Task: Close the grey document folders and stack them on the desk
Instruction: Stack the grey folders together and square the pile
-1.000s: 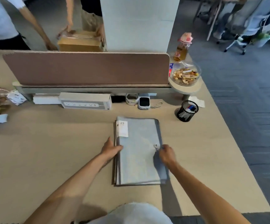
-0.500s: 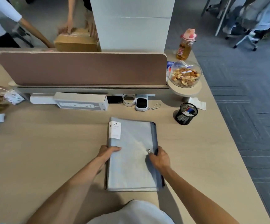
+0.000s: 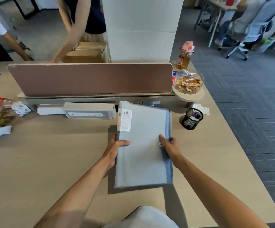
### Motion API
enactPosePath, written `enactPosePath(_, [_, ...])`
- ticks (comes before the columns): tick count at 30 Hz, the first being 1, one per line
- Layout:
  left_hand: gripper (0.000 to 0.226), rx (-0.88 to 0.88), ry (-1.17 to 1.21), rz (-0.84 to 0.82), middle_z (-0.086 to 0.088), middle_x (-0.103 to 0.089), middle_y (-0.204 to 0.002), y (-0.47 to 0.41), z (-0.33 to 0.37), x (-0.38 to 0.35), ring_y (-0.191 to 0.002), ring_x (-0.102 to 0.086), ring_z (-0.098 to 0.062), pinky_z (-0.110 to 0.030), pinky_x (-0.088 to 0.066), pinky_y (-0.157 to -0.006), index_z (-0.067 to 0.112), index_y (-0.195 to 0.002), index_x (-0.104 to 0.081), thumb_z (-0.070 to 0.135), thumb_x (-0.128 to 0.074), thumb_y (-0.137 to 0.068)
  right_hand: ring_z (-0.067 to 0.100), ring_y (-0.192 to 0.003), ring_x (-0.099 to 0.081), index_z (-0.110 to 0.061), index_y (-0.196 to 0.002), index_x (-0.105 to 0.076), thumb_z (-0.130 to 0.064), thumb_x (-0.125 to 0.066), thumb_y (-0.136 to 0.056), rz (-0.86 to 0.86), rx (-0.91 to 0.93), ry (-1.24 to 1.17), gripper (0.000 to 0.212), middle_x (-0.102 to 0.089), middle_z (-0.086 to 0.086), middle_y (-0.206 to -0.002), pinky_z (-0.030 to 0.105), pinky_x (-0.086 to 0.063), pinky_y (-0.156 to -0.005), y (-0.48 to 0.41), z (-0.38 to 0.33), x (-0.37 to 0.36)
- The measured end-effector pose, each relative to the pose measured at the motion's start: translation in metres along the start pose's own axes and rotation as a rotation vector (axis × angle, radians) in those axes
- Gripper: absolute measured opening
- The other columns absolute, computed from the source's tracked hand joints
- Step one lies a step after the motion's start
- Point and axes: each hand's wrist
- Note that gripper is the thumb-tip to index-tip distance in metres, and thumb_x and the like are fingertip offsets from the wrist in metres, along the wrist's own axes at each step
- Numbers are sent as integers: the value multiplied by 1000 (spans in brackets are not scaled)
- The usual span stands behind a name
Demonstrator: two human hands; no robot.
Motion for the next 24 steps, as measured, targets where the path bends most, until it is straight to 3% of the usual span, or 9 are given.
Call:
enactPosePath(3, [73,-104,-26,34,-14,-68,-111,3,26,19,-95,-68,-33,-47,-57,-84,20,-125,-48,14,-74,-57,16,-82,-62,-6,-119,-50,-42,-68,-84,-47,92,-149,54,-63,7,-101,24,-49,-67,4,-25,-7])
enactPosePath(7, [72,-237,-69,58,-2,-71,-107,8,52,38,-87,-70,-14,-28,-56,-74,18,-126,-48,13,-76,-60,22,-98,-62,-6,-122,-46,-33,-63,-89,-20,284,-165,46,-60,7,-110,37,-53,-85,18,-50,-24])
enactPosePath(10, [67,-326,-99,109,7,-69,-106,13,60,50,-89,-68,-3,-16,-53,-72,20,-122,-52,13,-77,-61,21,-104,-56,-4,-120,-44,-28,-59,-92,39,425,-66,39,-56,7,-113,37,-49,-87,36,-61,-38])
enactPosePath(14, [60,-368,-139,153,10,-68,-104,8,51,66,-93,-64,-8,-19,-51,-79,22,-114,-57,7,-83,-62,17,-119,-51,-8,-133,-37,-18,-58,-93,38,500,10,47,-52,4,-130,35,-42,-102,45,-52,-49])
enactPosePath(17, [57,-338,-157,162,12,-66,-97,3,36,68,-88,-62,-8,-21,-50,-76,29,-103,-54,-3,-83,-65,18,-125,-51,-14,-139,-33,-17,-59,-90,18,476,47,55,-51,4,-137,43,-41,-108,45,-35,-52])
enactPosePath(19, [61,-317,-161,139,12,-65,-98,2,26,67,-90,-61,-9,-21,-50,-76,31,-101,-52,-1,-85,-62,18,-122,-54,-16,-135,-38,-20,-64,-84,17,448,54,57,-54,4,-134,43,-45,-104,45,-32,-51])
enactPosePath(24, [80,-281,-258,-34,6,-63,-115,0,27,79,-102,-60,-6,-16,-51,-77,24,-123,-45,6,-86,-57,9,-105,-60,-13,-129,-42,4,-67,-75,-9,368,-50,62,-59,5,-126,13,-52,-75,42,-48,-47])
Point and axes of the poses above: each hand's wrist, its own y-axis away from the middle knuckle, its own x-axis out of the back of the hand, z = x × y
